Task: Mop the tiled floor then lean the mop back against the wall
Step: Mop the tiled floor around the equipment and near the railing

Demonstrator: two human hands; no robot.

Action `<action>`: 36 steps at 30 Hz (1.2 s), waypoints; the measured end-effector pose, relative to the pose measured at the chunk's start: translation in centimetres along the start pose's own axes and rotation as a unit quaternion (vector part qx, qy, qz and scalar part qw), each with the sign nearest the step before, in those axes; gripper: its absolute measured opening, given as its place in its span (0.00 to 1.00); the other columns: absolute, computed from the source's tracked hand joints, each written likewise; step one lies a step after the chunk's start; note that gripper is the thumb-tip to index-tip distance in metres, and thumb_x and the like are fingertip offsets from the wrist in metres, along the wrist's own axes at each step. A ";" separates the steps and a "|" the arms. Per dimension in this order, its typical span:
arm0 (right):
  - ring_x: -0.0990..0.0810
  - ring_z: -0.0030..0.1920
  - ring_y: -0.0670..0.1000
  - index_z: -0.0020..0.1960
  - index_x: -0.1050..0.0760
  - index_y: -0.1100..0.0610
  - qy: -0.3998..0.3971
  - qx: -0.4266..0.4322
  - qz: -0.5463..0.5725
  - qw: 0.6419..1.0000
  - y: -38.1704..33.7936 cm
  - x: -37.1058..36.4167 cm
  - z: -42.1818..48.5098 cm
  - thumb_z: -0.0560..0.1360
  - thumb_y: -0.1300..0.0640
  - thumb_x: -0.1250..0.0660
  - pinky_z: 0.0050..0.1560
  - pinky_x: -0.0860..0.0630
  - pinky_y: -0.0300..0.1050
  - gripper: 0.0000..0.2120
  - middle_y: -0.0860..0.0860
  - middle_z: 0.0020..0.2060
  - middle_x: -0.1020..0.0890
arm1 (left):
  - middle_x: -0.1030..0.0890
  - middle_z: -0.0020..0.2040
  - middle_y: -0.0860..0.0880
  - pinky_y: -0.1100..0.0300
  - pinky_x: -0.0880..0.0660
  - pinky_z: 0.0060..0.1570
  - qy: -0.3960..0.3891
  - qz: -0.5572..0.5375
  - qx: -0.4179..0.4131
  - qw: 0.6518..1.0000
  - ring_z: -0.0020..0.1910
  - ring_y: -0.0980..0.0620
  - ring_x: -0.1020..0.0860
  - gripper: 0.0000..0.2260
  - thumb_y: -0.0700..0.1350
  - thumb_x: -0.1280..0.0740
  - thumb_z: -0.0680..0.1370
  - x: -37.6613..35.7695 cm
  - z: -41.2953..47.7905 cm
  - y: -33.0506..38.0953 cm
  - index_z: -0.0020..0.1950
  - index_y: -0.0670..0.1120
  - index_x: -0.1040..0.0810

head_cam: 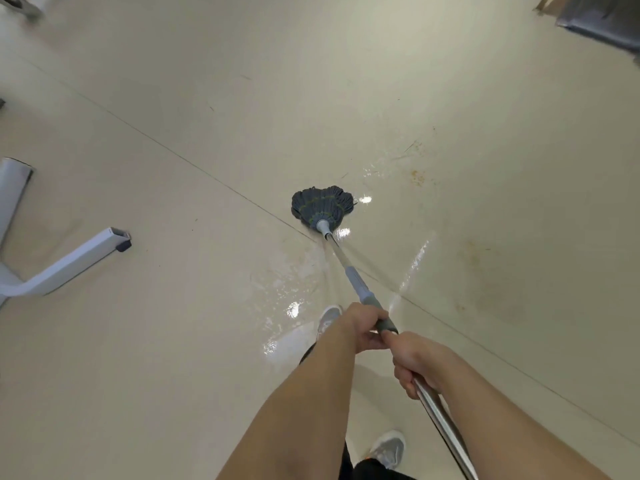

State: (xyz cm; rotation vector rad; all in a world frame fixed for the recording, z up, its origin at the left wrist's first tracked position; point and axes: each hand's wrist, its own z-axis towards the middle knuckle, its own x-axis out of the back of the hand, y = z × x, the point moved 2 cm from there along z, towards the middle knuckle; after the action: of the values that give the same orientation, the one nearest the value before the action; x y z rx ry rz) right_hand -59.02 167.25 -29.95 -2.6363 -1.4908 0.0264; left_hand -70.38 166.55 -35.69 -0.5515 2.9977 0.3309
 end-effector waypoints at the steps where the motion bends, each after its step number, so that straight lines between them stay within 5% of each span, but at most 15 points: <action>1: 0.31 0.17 0.52 0.38 0.30 0.63 -0.006 -0.010 0.002 1.000 2.2 -1.0 -0.9 0.83 0.43 0.56 0.30 0.31 0.45 0.29 0.57 0.19 0.31 | 0.22 0.47 0.41 0.52 0.17 0.32 -0.001 -0.006 0.012 1.000 0.37 0.44 0.19 0.12 0.38 0.35 0.79 -0.5 -0.9 -2.4 0.61 0.37 0.28; 6: 0.37 0.15 0.51 0.38 0.34 0.59 -0.031 -0.053 0.086 0.994 6.9 -4.1 -3.5 0.84 0.42 0.51 0.19 0.37 0.37 0.25 0.53 0.19 0.35 | 0.21 0.51 0.40 0.49 0.16 0.38 -0.002 -0.014 0.020 1.000 0.39 0.43 0.18 0.15 0.38 0.35 0.79 -1.4 -2.5 -8.6 0.65 0.37 0.28; 13: 0.41 0.16 0.47 0.38 0.37 0.56 -0.040 -0.086 0.174 0.980 2.0 -2.9 -1.9 0.82 0.38 0.46 0.20 0.41 0.32 0.24 0.49 0.20 0.37 | 0.20 0.49 0.38 0.51 0.18 0.33 0.032 -0.019 -0.034 0.999 0.35 0.45 0.18 0.18 0.42 0.30 0.77 0.9 0.6 -5.2 0.63 0.36 0.27; 28: 0.41 0.14 0.48 0.39 0.36 0.58 -0.011 0.048 0.252 0.967 -24.2 8.5 10.2 0.84 0.44 0.46 0.19 0.41 0.32 0.22 0.53 0.25 0.38 | 0.20 0.48 0.40 0.53 0.18 0.34 0.090 0.023 -0.124 0.988 0.42 0.43 0.20 0.17 0.43 0.32 0.78 8.9 13.1 23.7 0.62 0.35 0.25; 36: 0.40 0.15 0.46 0.39 0.35 0.58 -0.040 0.051 0.335 0.940 -22.8 9.2 10.2 0.83 0.42 0.44 0.19 0.39 0.32 0.22 0.51 0.23 0.37 | 0.18 0.49 0.38 0.50 0.17 0.42 0.070 0.038 -0.117 0.990 0.42 0.43 0.19 0.15 0.44 0.33 0.79 7.6 13.2 23.9 0.61 0.36 0.25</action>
State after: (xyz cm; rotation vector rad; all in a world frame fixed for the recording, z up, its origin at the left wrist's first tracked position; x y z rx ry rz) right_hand -74.45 187.66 -37.26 -2.9349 -0.5182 0.2616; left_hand -85.63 188.72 -44.68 -0.4977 3.1422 0.6847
